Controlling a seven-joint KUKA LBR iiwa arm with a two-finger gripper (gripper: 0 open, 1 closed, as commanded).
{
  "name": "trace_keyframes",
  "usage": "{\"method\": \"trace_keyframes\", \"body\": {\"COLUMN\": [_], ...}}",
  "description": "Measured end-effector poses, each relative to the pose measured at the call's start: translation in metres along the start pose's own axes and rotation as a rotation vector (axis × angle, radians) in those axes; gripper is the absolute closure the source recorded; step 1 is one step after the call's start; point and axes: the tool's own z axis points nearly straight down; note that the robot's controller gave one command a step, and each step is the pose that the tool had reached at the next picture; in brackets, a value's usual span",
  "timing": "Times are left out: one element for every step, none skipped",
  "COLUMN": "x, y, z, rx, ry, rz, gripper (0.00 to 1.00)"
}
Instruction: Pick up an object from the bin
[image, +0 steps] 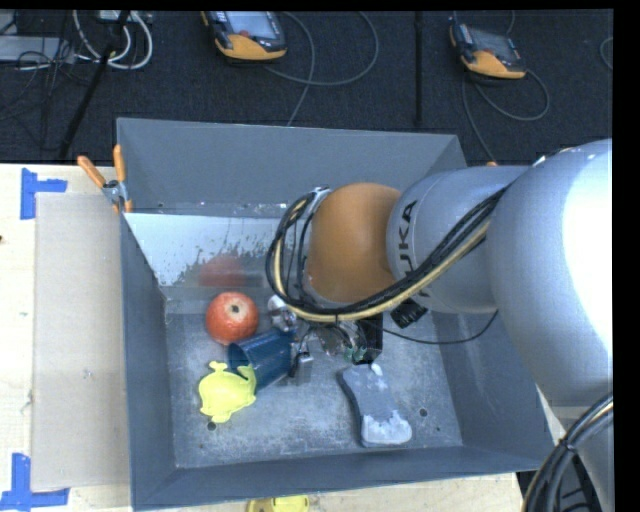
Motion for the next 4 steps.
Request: {"method": "trace_keyframes", "body": {"x": [0.000, 0.030, 0.030, 0.033], "y": [0.000, -0.019, -0.019, 0.006], "z": [0.000, -0.005, -0.005, -0.093], "rx": [0.000, -0.001, -0.001, -0.001], "ry": [0.000, 0.001, 0.001, 0.000], "rz": [0.000, -0.369, -0.368, -0.409], "gripper": [1.00, 1.00, 1.00, 1.00]}}
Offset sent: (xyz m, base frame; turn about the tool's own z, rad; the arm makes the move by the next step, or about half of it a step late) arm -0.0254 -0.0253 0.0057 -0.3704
